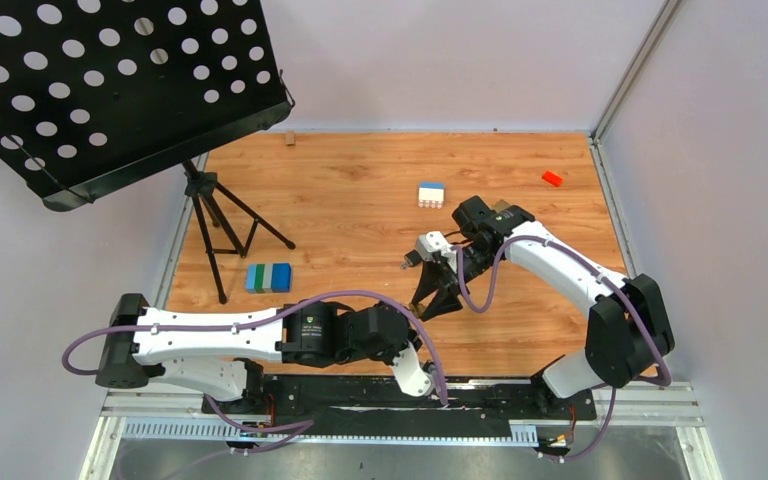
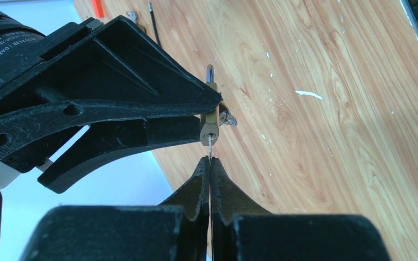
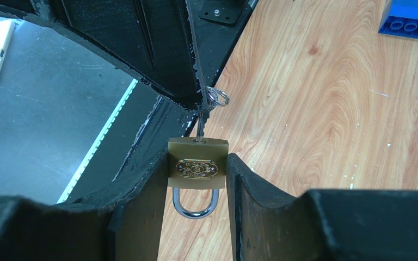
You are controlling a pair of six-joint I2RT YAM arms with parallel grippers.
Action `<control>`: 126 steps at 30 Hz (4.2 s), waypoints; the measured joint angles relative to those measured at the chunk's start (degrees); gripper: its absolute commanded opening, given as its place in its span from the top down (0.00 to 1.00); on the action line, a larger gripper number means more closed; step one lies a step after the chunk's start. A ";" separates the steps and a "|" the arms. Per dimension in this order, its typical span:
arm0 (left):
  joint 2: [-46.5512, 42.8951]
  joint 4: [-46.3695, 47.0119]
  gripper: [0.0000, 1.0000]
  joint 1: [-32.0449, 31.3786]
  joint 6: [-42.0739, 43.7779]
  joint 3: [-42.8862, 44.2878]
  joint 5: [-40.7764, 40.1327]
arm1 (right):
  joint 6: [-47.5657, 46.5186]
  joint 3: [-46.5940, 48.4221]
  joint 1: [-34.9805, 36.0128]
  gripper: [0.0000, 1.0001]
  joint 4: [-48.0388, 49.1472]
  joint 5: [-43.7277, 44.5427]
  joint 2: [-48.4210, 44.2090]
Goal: Unlock with the key
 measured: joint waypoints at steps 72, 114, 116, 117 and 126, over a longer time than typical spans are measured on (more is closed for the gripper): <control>-8.15 15.58 1.00 -2.34 2.89 -13.09 -2.23 | 2.49 -1.18 0.48 1.00 3.58 -1.46 -0.17; -8.41 13.18 1.00 -0.90 0.13 -11.08 3.41 | 3.80 -1.16 2.32 1.00 4.85 0.33 -1.05; -8.83 13.22 1.00 -0.81 0.13 -11.28 3.56 | 3.10 -1.16 2.14 1.00 4.24 -0.17 -1.05; -9.03 13.31 1.00 -0.79 0.13 -11.39 3.56 | 2.78 -1.16 2.12 1.00 4.04 -0.37 -1.05; -9.70 13.90 1.00 -0.76 0.13 -12.24 4.44 | 0.79 -1.09 2.01 1.00 2.36 -0.81 -1.05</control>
